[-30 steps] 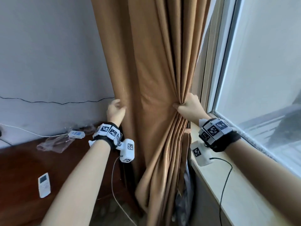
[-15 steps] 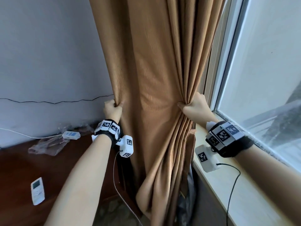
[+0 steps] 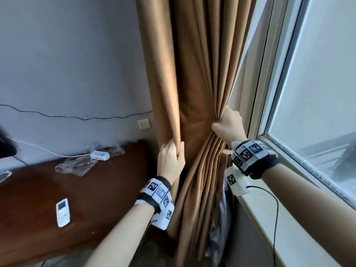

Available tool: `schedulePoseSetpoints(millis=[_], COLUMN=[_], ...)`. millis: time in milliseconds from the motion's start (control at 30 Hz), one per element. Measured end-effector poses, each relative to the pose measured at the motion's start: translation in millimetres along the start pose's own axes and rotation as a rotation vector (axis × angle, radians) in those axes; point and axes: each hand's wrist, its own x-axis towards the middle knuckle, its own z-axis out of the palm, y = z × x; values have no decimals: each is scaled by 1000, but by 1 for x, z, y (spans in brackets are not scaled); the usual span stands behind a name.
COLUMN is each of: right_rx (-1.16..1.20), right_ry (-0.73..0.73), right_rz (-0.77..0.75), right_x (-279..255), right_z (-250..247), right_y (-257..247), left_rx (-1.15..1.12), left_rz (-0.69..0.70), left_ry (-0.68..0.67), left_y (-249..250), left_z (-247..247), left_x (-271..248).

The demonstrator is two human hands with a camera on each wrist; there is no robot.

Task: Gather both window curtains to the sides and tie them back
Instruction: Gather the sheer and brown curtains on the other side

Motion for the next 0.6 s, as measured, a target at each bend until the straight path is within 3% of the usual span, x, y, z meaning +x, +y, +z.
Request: schedulePoseSetpoints(millis=[100,433,600], right_rx=[16,32,111], right_ry=[3,-80,-148], right_rz=[-11,-20,-1], right_x=[-6,-13,-9], right_z=[4,-8,-8], right_y=[-4,9,9], left_rx=[-9,19,-44], left_rz=[52,-105,-110], left_ry=[-72,-554,-677], left_y=[28,65,63], left_z=[11,37,31], left_x=[-4,9,19])
